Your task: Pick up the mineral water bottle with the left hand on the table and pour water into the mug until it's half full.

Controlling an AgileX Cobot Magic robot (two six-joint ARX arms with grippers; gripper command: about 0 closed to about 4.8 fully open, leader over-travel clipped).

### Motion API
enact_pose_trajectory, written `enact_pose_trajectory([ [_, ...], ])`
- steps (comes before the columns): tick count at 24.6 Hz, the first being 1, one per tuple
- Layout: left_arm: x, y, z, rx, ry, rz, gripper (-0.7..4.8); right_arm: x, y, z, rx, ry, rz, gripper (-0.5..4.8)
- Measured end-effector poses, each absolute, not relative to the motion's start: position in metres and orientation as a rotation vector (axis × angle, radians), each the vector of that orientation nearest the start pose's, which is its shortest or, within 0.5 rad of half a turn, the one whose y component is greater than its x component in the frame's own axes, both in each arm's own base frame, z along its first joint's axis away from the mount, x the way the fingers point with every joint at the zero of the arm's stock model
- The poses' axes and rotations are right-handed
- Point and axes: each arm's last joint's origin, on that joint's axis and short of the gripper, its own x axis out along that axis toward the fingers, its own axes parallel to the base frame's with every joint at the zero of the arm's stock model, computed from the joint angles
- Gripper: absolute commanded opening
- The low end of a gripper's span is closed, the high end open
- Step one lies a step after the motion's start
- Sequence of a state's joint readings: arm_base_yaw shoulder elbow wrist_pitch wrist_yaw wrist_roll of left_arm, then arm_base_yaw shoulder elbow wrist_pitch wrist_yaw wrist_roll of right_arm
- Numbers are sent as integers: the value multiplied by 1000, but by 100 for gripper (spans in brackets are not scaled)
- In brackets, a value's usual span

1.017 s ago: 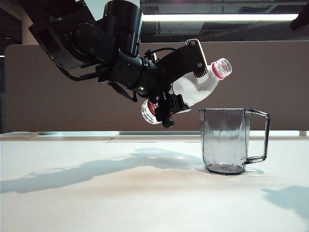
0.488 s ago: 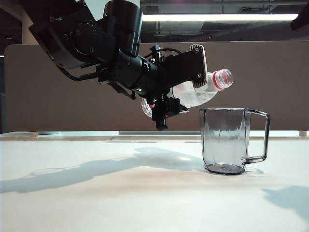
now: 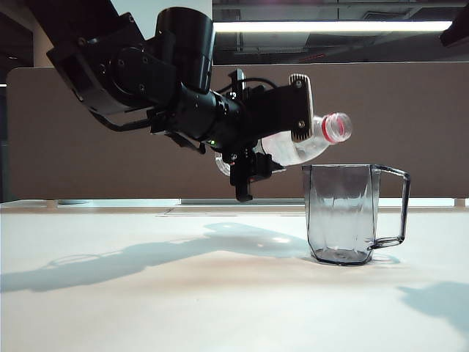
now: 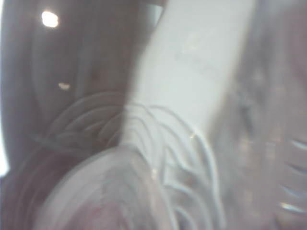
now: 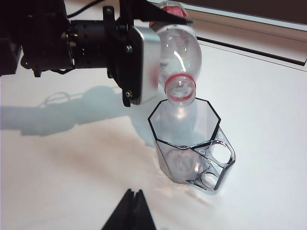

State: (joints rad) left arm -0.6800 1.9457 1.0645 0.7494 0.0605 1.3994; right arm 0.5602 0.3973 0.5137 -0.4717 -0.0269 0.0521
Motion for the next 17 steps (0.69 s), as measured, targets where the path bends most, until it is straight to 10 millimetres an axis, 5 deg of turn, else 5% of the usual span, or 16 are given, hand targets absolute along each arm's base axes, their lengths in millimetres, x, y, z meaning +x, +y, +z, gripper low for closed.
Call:
enact_pose_trajectory([
  [17, 322, -263, 189, 1484, -495, -658, 273, 87, 56, 260, -45, 362, 572, -8],
])
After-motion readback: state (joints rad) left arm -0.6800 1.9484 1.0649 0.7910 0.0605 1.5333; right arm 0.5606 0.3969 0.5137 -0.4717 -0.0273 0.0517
